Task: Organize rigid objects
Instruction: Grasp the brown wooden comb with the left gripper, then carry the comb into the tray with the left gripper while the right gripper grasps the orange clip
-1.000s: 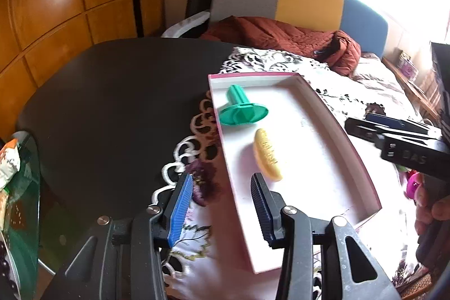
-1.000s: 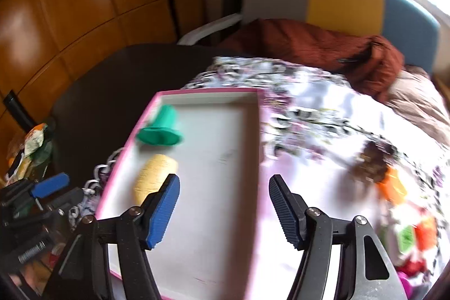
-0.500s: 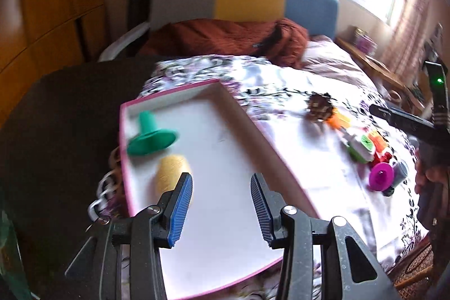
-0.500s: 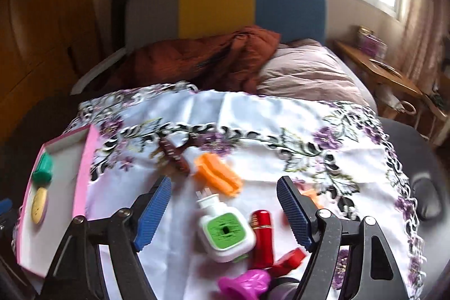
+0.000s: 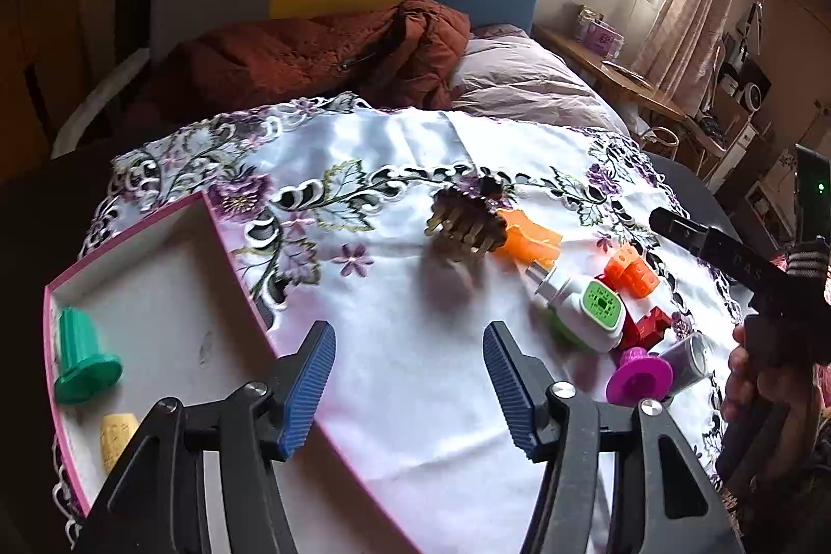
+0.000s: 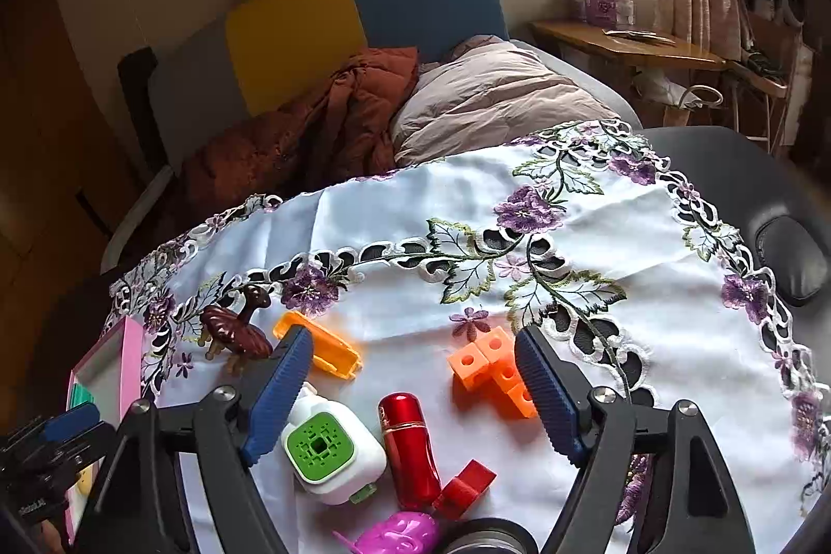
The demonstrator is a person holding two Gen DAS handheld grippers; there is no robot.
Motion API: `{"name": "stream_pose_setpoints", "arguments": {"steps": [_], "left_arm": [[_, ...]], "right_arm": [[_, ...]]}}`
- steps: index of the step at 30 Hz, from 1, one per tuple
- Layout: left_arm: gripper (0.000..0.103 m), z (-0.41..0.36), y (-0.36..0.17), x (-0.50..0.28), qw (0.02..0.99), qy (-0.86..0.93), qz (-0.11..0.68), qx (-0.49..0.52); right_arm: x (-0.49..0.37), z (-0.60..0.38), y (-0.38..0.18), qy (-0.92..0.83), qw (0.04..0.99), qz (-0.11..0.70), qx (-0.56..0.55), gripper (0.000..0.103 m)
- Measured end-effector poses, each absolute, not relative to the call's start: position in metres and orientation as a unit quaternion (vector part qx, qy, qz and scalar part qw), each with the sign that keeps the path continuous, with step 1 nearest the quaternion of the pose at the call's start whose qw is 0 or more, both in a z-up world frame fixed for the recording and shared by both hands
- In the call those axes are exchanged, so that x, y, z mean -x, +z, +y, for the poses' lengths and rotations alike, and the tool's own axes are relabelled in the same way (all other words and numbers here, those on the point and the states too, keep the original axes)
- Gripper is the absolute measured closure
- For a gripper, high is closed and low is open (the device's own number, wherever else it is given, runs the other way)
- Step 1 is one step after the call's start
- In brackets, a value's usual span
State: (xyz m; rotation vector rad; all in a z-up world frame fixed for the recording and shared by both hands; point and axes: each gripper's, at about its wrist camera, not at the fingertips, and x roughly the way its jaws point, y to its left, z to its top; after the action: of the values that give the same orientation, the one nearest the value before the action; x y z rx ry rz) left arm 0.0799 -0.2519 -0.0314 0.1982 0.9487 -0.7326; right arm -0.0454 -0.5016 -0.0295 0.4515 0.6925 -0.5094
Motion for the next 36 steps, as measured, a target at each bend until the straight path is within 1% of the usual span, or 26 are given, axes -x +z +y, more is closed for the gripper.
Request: {"name": "stream_pose_setpoints", "arguments": {"steps": [1, 2, 3, 6, 10, 14, 17, 19, 20, 21, 28, 33, 36], "left_arm": [[0.039, -0.26, -0.031, -0.083, 0.82, -0.349, 0.443, -0.097], [0.031, -0.27, -0.032, -0.087, 0.816, -0.358, 0.442, -0.102], [0.027, -0.279, -0.034, -0.092, 0.812, -0.367, 0.442, -0.103], [0.022, -0.305, -0.04, -0.102, 0.805, -0.38, 0.439, -0.121], [0.021, -0.334, -0.05, -0.119, 0.802, -0.385, 0.433, -0.145], [0.017, -0.353, -0.068, -0.138, 0.796, -0.377, 0.449, -0.154], [0.017, -0.36, -0.08, -0.148, 0.789, -0.372, 0.464, -0.152], [0.018, -0.365, -0.088, -0.152, 0.784, -0.369, 0.474, -0.155], [0.031, -0.366, -0.092, -0.154, 0.781, -0.371, 0.48, -0.15], [0.04, -0.366, -0.095, -0.156, 0.774, -0.38, 0.487, -0.136], [0.041, -0.346, -0.09, -0.136, 0.786, -0.384, 0.469, -0.124], [0.042, -0.319, -0.07, -0.106, 0.797, -0.391, 0.445, -0.115], [0.042, -0.308, -0.063, -0.089, 0.802, -0.394, 0.429, -0.129]], "right_arm": [[0.046, -0.504, -0.03, -0.244, 0.883, 0.333, -0.225, 0.021], [0.047, -0.506, -0.03, -0.246, 0.881, 0.332, -0.231, 0.021], [0.048, -0.507, -0.03, -0.248, 0.88, 0.331, -0.235, 0.021], [0.049, -0.511, -0.029, -0.252, 0.877, 0.33, -0.242, 0.021], [0.049, -0.515, -0.03, -0.254, 0.874, 0.33, -0.25, 0.02], [0.048, -0.518, -0.031, -0.249, 0.872, 0.333, -0.26, 0.019], [0.048, -0.519, -0.032, -0.246, 0.871, 0.333, -0.266, 0.019], [0.047, -0.519, -0.032, -0.245, 0.87, 0.333, -0.269, 0.019], [0.047, -0.519, -0.032, -0.244, 0.87, 0.333, -0.269, 0.019], [0.047, -0.519, -0.032, -0.244, 0.87, 0.334, -0.268, 0.019], [0.046, -0.52, -0.035, -0.245, 0.868, 0.341, -0.265, 0.019], [0.043, -0.517, -0.038, -0.238, 0.869, 0.349, -0.258, 0.019], [0.038, -0.511, -0.041, -0.232, 0.87, 0.359, -0.245, 0.019]]}}
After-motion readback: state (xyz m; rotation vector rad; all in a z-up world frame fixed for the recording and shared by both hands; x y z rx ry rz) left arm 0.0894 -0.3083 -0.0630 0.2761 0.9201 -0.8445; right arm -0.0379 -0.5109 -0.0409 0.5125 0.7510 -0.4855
